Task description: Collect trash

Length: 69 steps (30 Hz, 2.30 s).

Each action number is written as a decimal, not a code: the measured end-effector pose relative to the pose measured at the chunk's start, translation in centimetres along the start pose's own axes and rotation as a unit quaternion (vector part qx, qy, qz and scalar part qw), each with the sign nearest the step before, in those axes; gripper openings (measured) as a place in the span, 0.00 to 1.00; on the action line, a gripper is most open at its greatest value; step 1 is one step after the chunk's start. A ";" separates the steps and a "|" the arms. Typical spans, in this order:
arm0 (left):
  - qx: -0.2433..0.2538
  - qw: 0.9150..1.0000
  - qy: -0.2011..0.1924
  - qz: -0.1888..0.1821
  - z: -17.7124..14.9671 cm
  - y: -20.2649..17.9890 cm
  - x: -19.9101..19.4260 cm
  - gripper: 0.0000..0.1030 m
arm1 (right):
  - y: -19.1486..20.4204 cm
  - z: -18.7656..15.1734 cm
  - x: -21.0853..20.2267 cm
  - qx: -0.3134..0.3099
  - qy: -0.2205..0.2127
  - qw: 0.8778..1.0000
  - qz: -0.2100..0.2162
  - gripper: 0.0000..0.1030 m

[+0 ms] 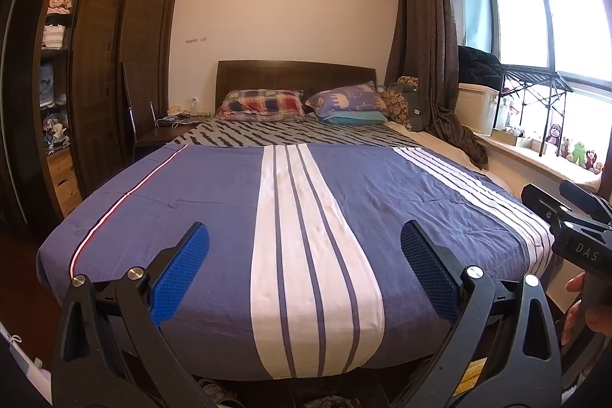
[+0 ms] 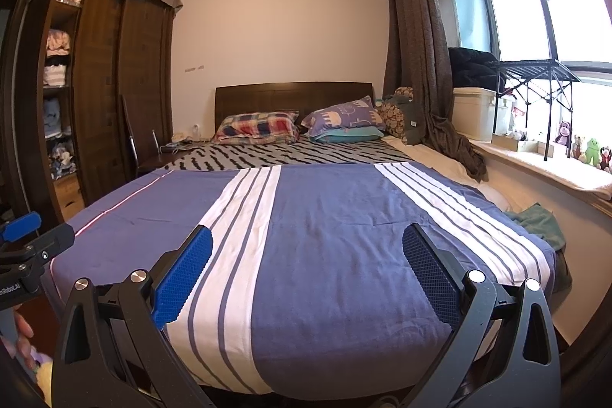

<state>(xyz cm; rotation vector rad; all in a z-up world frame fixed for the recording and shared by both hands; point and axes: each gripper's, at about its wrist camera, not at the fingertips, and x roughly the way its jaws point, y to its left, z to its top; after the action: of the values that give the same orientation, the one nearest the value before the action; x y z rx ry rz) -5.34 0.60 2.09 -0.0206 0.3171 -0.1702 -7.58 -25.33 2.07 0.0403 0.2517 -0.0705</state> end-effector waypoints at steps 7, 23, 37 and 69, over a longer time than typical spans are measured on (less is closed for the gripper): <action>0.000 1.000 -0.002 0.001 0.1 -0.1 -0.1 0.92 | -0.1 -0.1 0.1 0.002 0.001 1.000 0.002 0.97; -0.007 1.000 -0.001 0.008 0.2 0.2 0.3 0.92 | 0.2 0.0 0.3 0.001 0.004 1.000 0.005 0.97; -0.010 1.000 -0.005 0.008 0.2 0.4 0.1 0.92 | 0.2 -0.1 0.4 0.003 0.003 1.000 0.006 0.97; -0.008 1.000 -0.012 0.012 0.4 0.4 -0.6 0.92 | 0.1 0.0 0.1 0.007 -0.002 1.000 0.007 0.97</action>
<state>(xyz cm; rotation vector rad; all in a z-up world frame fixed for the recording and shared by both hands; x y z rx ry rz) -5.71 1.06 2.68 -0.0352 0.2938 -0.1436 -7.44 -25.22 2.01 0.0561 0.2476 -0.0593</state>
